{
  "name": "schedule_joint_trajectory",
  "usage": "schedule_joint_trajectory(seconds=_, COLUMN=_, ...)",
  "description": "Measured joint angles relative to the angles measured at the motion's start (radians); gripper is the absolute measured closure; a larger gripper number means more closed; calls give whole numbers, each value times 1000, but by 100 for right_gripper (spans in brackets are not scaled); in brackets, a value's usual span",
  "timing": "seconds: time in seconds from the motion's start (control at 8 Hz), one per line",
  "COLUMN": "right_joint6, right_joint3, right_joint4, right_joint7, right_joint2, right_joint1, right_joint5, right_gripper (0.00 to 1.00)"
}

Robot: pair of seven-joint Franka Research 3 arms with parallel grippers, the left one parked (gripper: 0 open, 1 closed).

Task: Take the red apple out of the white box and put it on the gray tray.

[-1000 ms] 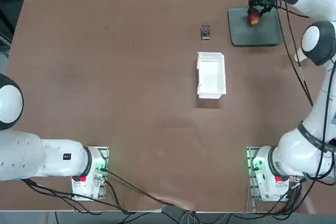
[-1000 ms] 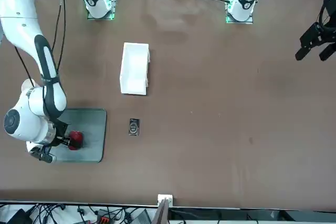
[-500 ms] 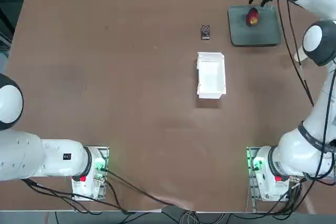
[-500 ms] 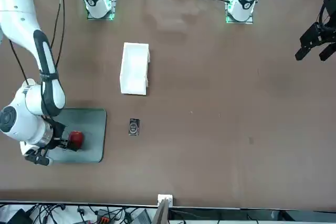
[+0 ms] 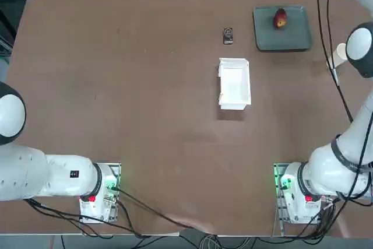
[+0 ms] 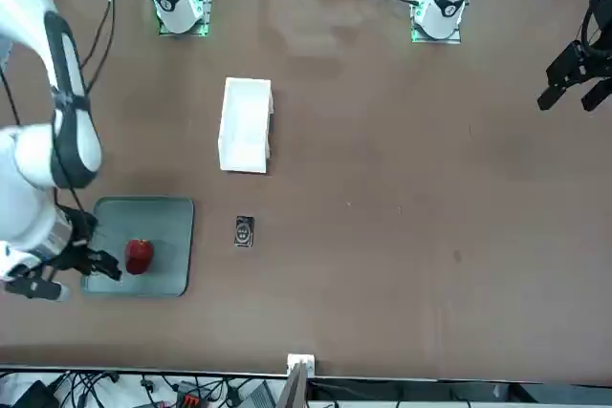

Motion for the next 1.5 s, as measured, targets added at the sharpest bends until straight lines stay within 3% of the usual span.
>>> schedule_joint_trajectory(seconds=0.25, right_joint6=-197, right_joint3=-11, right_joint4=1, right_joint7=0, right_joint2=-125, right_joint1=26, right_joint5=0, right_gripper=0)
schedule_joint_trajectory(seconds=0.38, right_joint6=-292, right_joint3=-57, right_joint4=0, right_joint7=2, right_joint2=-182, right_joint1=63, right_joint5=23, right_gripper=0)
schedule_joint_trajectory(seconds=0.62, right_joint6=-390, right_joint3=-221, right_joint4=-3, right_joint7=-6, right_joint2=-265, right_joint1=151, right_joint5=126, right_gripper=0)
schedule_joint_trajectory(seconds=0.75, right_joint6=-437, right_joint3=-269, right_joint4=-10, right_joint7=-27, right_joint2=-299, right_joint1=163, right_joint5=149, right_gripper=0)
schedule_joint_trajectory(seconds=0.88, right_joint6=-481, right_joint3=-288, right_joint4=-28, right_joint7=-45, right_joint2=-337, right_joint1=163, right_joint5=156, right_gripper=0)
schedule_joint_trajectory(seconds=1.25, right_joint6=-517, right_joint3=-294, right_joint4=-138, right_joint7=-50, right_joint2=-492, right_joint1=164, right_joint5=156, right_gripper=0)
schedule_joint_trajectory(seconds=1.5, right_joint6=-516, right_joint3=-294, right_joint4=-172, right_joint7=-76, right_joint2=-536, right_joint1=164, right_joint5=156, right_gripper=0)
